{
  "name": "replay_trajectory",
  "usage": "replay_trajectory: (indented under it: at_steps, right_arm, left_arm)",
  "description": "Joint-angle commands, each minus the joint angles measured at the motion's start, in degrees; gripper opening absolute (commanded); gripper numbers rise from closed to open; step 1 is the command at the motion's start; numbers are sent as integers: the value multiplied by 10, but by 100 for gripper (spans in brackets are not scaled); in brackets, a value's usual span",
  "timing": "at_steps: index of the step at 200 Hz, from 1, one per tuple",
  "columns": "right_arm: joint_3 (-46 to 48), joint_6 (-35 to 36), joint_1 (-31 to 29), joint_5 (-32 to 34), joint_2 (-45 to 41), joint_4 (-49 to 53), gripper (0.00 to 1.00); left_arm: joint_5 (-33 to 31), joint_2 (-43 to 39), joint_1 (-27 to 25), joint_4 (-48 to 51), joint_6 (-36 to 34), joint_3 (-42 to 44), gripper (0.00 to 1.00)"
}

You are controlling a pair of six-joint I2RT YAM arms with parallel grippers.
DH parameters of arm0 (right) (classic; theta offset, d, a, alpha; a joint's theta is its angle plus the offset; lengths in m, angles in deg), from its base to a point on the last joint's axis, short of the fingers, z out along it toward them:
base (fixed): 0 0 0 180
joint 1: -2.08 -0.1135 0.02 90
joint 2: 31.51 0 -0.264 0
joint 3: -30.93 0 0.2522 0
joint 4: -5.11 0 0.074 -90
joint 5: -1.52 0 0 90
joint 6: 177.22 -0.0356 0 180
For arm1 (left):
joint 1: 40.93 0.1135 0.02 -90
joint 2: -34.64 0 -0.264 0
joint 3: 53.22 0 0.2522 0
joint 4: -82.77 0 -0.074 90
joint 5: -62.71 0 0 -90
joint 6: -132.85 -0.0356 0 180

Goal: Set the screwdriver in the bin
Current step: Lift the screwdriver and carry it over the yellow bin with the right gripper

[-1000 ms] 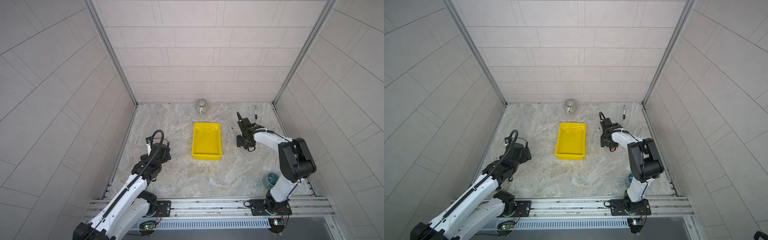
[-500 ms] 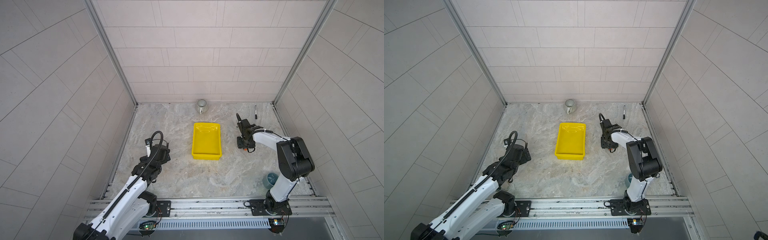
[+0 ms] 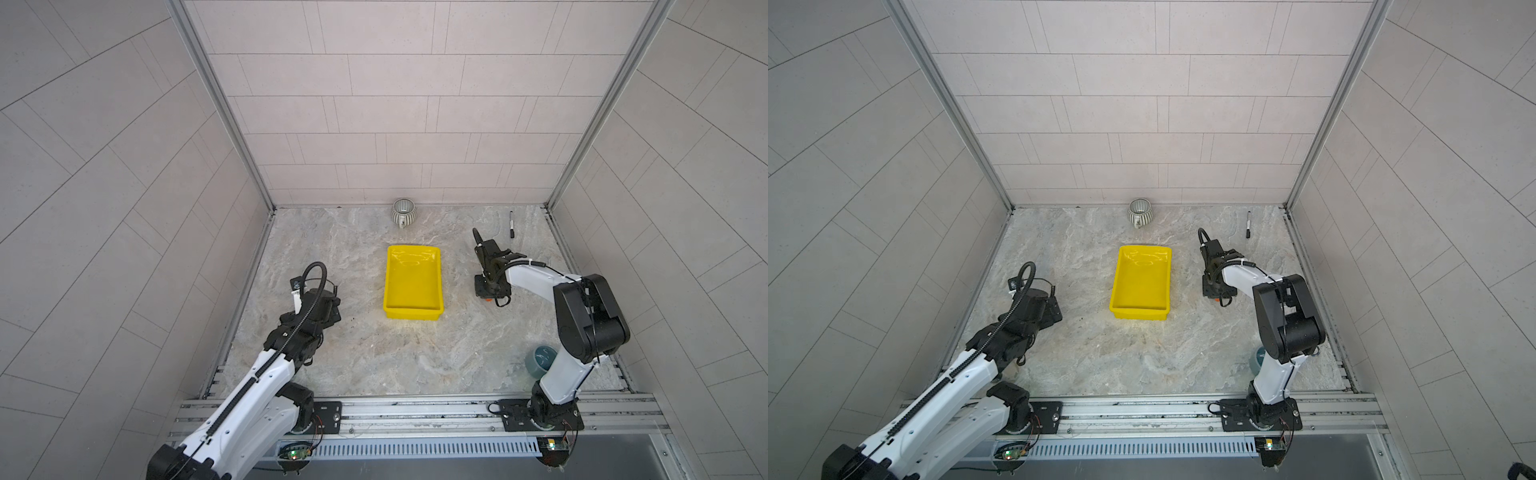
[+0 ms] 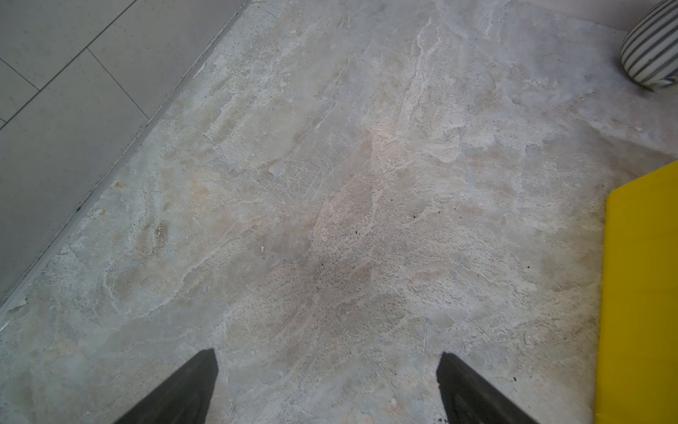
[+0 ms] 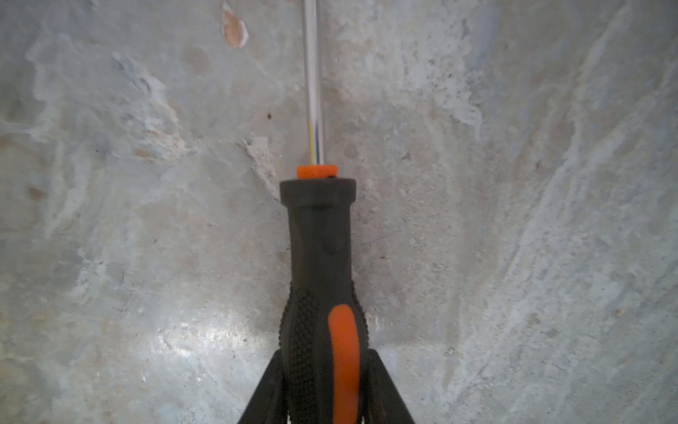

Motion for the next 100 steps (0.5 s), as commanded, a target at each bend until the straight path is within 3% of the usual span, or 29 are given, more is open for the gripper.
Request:
replay_trajectory:
  at_steps: [1, 41, 72, 100]
  right_arm:
    - [-5, -24, -7, -7, -54, 42, 10]
    - [-23, -116, -97, -34, -151, 52, 3]
    - [6, -250, -239, -32, -206, -95, 4]
    - [25, -348, -326, -13, -181, -233, 3]
  left_arm:
    - [-4, 2, 3, -3, 4, 0, 100]
    - [-3, 9, 3, -5, 5, -1, 100]
    - [-4, 14, 3, -4, 5, -3, 100]
    - [-5, 12, 3, 0, 7, -2, 100]
